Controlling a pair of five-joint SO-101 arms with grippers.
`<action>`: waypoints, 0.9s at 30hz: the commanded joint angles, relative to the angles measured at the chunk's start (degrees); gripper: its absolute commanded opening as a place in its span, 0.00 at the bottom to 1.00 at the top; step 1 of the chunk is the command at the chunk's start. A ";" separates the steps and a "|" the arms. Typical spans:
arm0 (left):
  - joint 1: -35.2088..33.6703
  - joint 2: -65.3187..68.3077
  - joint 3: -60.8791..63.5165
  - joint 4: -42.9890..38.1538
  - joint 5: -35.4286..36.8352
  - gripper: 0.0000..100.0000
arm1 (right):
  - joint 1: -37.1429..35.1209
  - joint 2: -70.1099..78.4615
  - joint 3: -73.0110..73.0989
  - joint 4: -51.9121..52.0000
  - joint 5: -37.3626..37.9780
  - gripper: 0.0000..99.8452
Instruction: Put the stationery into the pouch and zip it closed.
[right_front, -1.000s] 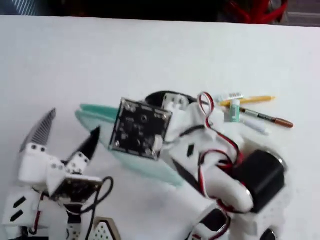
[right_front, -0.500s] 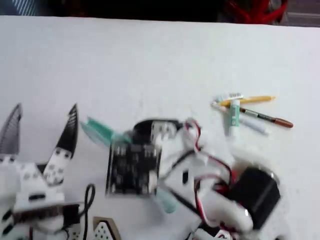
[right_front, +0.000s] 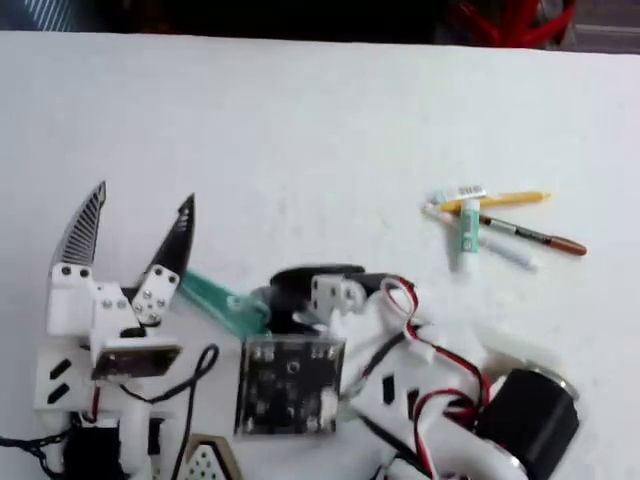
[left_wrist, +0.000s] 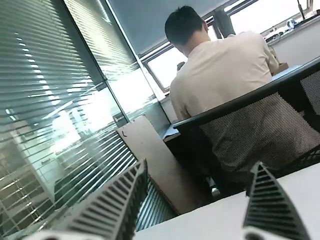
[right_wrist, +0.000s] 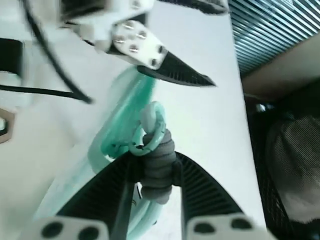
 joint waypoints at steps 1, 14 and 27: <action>1.10 0.48 2.64 7.12 -5.10 0.32 | 8.04 0.57 0.79 -5.41 0.44 0.02; 19.91 0.48 -12.40 30.68 1.67 0.32 | 20.18 0.57 17.85 -30.29 -12.48 0.02; 23.25 0.31 -18.37 33.05 18.99 0.32 | 28.35 0.57 18.02 -33.27 -16.62 0.02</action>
